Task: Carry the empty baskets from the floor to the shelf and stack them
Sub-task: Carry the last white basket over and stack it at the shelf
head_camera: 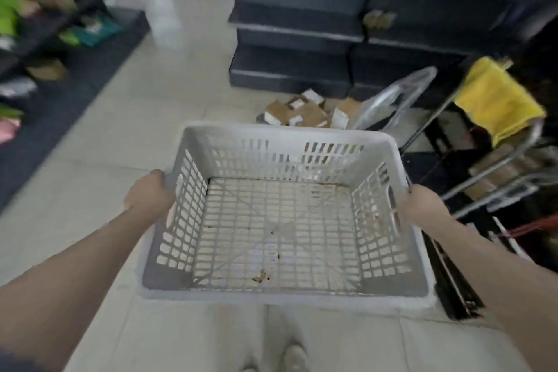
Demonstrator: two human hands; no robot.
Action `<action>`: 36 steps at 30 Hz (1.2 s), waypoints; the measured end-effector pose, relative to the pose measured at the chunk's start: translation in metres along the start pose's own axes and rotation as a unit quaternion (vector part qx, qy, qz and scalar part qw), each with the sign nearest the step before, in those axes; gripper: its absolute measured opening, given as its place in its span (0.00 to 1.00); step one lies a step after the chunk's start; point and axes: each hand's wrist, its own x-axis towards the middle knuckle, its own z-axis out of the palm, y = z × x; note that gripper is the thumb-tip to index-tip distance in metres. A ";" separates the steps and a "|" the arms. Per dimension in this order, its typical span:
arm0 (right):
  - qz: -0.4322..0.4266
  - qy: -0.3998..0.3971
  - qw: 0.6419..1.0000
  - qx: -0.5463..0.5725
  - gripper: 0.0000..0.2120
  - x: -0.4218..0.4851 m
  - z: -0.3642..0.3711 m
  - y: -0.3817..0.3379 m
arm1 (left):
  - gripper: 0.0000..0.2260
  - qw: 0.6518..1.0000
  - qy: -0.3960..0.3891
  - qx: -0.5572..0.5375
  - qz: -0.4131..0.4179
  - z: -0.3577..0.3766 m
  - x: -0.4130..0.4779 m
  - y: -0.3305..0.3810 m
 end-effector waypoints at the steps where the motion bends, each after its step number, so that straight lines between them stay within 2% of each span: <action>1: 0.008 0.014 1.000 0.007 0.08 -0.010 -0.027 0.001 | 0.12 1.000 0.007 0.003 0.022 -0.028 -0.001 0.020; 7: 0.025 0.103 0.992 0.062 0.15 -0.077 -0.185 0.042 | 0.15 0.987 0.051 0.000 0.153 -0.161 -0.040 0.143; 13: 0.086 0.187 0.975 0.079 0.04 -0.152 -0.323 0.129 | 0.11 0.958 0.073 -0.041 0.274 -0.233 -0.121 0.275; 16: 0.139 0.208 0.963 0.099 0.04 -0.195 -0.372 0.181 | 0.09 0.945 0.082 -0.020 0.317 -0.243 -0.177 0.340; 18: 0.180 0.220 0.952 0.117 0.04 -0.225 -0.397 0.220 | 0.07 0.934 0.091 0.006 0.345 -0.239 -0.217 0.382; 21: 0.237 0.212 0.938 0.142 0.04 -0.273 -0.426 0.283 | 0.11 0.909 0.097 0.031 0.404 -0.222 -0.281 0.440; 25: 0.305 0.215 0.912 0.171 0.01 -0.342 -0.444 0.373 | 0.06 0.858 0.094 0.041 0.502 -0.189 -0.363 0.511; 27: 0.345 0.219 0.897 0.168 0.06 -0.376 -0.450 0.417 | 0.08 0.833 0.076 0.035 0.548 -0.167 -0.405 0.545; 30: 0.404 0.223 0.870 0.174 0.09 -0.427 -0.450 0.479 | 0.09 0.796 0.046 0.031 0.602 -0.130 -0.470 0.598; 33: 0.460 0.240 0.838 0.170 0.08 -0.468 -0.442 0.538 | 0.09 0.766 0.023 0.048 0.641 -0.086 -0.531 0.643; 36: 0.523 0.257 0.796 0.165 0.06 -0.510 -0.427 0.596 | 0.14 0.730 0.002 0.050 0.682 -0.036 -0.602 0.693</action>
